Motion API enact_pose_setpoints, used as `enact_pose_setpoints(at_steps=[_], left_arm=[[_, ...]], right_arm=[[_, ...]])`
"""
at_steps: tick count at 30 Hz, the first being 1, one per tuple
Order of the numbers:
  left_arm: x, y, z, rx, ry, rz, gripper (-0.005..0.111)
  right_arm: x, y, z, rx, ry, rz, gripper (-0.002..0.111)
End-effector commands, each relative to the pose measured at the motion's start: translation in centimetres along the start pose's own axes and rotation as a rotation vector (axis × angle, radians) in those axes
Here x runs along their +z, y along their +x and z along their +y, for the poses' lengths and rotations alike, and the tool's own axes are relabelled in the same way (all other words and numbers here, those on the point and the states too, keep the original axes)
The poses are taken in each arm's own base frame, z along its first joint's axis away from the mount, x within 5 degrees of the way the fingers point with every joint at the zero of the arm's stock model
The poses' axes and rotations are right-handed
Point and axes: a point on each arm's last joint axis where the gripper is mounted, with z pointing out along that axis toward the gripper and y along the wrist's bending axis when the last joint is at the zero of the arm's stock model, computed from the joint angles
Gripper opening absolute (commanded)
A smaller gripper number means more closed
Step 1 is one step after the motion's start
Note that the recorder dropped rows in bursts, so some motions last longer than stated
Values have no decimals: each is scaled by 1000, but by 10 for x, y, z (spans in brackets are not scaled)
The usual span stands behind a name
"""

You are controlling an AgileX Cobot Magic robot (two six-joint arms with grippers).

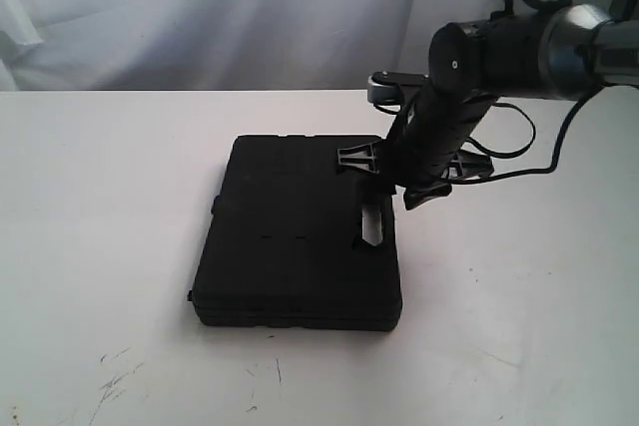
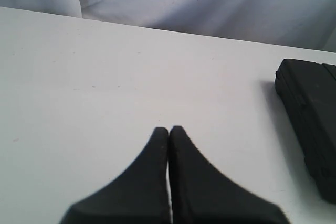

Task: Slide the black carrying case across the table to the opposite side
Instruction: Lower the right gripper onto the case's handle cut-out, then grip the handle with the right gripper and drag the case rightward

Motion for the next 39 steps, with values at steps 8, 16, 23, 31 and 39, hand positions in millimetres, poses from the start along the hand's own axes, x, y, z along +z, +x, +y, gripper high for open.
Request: enact_pose_setpoints(at_steps=[8,16,23,31,39], left_arm=[[0,1,0,1,-1,-5,0],[0,1,0,-1,-1,-5,0],[0,1,0,2,-1,-5,0],[0,1,0,2,-1,-5,0],[0,1,0,-1,-1,-5,0]], right_arm=[[28,-1,-2,-7,12,0,40],[34,0,-3,-9,17,13,36],[35,1,-3,-7,21,25,29],[35,4,-4,12,31,57,11],[32,6,-7,29,46,80,0]])
